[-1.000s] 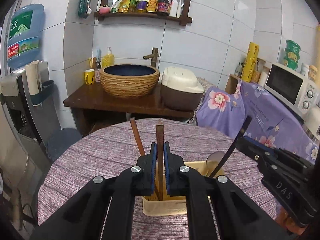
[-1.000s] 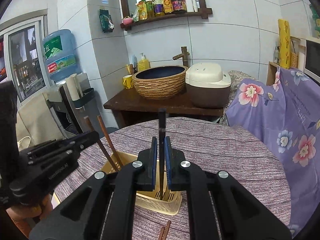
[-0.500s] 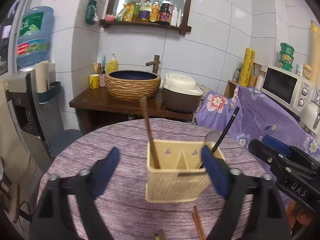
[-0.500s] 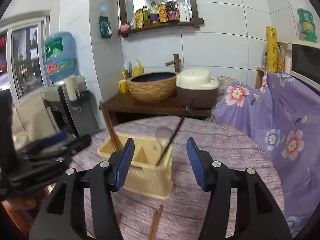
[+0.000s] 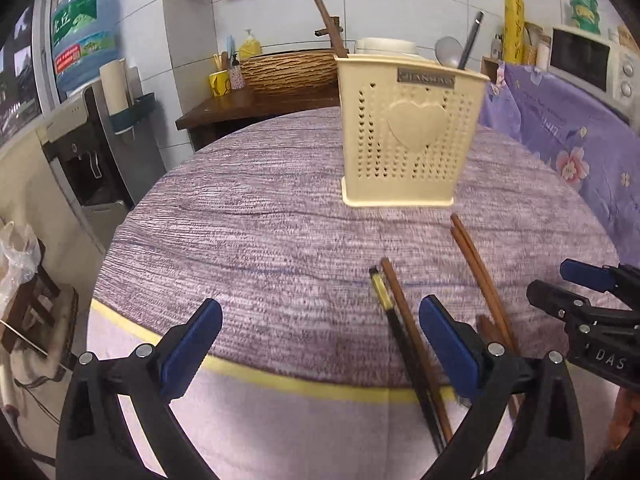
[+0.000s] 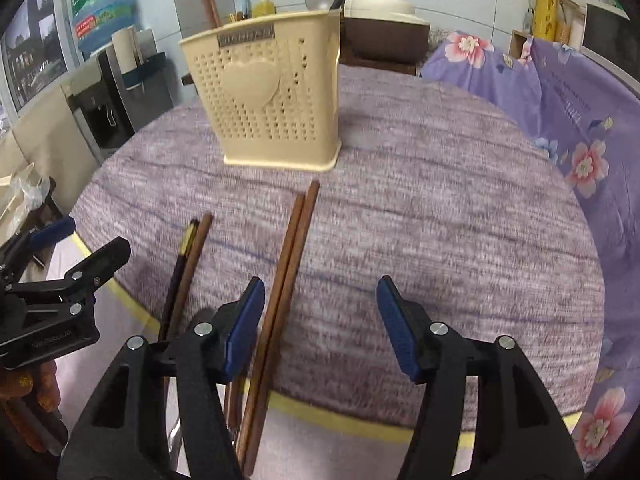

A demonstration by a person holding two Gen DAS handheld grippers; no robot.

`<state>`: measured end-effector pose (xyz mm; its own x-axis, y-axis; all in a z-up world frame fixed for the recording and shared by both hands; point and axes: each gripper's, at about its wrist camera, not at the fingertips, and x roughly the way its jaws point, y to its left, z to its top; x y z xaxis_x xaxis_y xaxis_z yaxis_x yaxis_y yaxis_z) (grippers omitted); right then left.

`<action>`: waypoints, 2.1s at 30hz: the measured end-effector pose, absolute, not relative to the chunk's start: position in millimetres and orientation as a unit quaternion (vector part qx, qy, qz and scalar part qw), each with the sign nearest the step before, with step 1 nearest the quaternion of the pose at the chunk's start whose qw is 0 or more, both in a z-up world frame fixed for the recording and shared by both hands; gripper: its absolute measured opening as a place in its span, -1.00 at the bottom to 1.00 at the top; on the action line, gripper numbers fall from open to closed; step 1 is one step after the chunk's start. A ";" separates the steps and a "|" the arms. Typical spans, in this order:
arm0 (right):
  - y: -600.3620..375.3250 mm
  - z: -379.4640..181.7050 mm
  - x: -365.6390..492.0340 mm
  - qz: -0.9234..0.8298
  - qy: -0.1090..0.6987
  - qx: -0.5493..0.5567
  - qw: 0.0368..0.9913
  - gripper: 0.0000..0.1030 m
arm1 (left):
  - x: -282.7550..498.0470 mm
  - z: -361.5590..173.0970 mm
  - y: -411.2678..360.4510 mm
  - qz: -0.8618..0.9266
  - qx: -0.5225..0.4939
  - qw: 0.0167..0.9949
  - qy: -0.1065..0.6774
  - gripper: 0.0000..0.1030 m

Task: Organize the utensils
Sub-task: 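Return both tools to the utensils left on the table, then grasp yellow-tipped black chopstick with left tool while right tool grasps a brown chopstick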

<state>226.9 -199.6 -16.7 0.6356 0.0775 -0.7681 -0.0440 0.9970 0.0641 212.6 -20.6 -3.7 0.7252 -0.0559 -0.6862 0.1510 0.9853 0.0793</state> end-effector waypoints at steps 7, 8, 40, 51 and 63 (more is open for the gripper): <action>-189.1 -38.2 213.3 0.041 0.458 0.026 0.888 -0.13 | 200.5 -16.4 -19.2 -0.067 0.043 0.917 0.391 0.56; -188.2 -39.7 211.5 0.041 0.461 0.025 0.886 -0.15 | 199.6 -19.2 -18.7 -0.067 0.037 0.914 0.397 0.47; -206.4 -40.4 201.7 0.026 0.453 0.063 0.889 -0.58 | 198.3 -45.5 -47.8 -0.106 0.023 0.883 0.456 -0.30; -213.9 -37.1 205.4 0.021 0.450 0.058 0.891 -0.58 | 206.8 -41.9 -22.6 -0.082 0.005 0.885 0.458 -0.36; -209.7 -33.9 260.0 0.052 0.462 0.088 0.881 -0.58 | 226.4 -37.9 -11.3 -0.058 -0.033 0.886 0.459 -0.36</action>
